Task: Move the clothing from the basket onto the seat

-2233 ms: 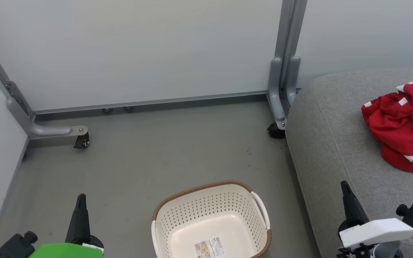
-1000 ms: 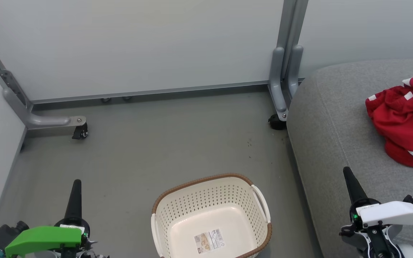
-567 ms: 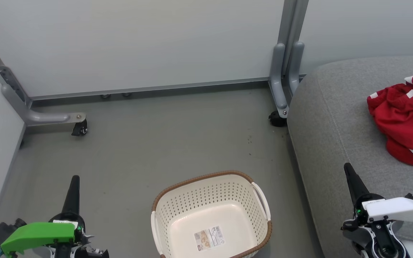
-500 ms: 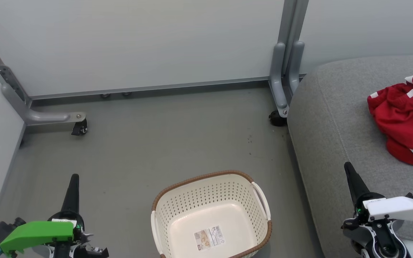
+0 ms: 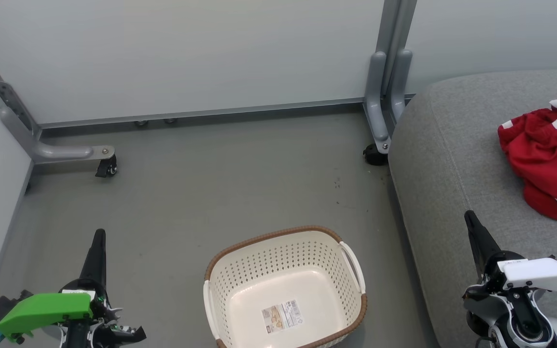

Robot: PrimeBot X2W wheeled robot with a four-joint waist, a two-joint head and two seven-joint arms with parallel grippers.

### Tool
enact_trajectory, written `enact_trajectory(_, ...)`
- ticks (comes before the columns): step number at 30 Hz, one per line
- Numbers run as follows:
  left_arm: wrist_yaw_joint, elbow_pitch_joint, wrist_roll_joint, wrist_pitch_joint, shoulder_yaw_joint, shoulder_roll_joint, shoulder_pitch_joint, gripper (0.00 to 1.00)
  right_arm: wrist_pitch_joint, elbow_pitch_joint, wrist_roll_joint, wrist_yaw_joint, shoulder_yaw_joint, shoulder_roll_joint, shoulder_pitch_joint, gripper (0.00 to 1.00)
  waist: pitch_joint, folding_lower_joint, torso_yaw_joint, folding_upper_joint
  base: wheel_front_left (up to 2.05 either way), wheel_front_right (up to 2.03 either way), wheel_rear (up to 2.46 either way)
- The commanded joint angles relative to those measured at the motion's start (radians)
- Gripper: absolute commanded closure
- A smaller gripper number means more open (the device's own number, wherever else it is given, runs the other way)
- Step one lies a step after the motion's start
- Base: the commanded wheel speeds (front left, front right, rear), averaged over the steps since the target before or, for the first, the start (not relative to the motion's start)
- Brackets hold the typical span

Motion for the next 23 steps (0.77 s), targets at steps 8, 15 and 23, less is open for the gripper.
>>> enact_trajectory(8,-0.008,0.013,-0.065,0.019,0.014,-0.001,-0.037,1.00,0.022,0.010,0.072,0.000,-0.013,-0.001,-0.027,1.00,0.009,0.0000,0.001,-0.0001,0.00,0.00,0.00)
enact_trajectory(15,-0.009,0.016,-0.083,0.027,0.017,-0.003,-0.042,1.00,0.030,0.013,0.091,0.000,-0.018,0.001,-0.027,1.00,0.014,0.0000,0.001,-0.0001,0.00,0.00,0.00)
enact_trajectory(23,-0.009,0.016,-0.079,0.030,0.020,-0.005,-0.042,1.00,0.033,0.013,0.086,0.000,-0.021,0.004,-0.028,1.00,0.014,0.0000,0.001,-0.0001,0.00,0.00,0.00)
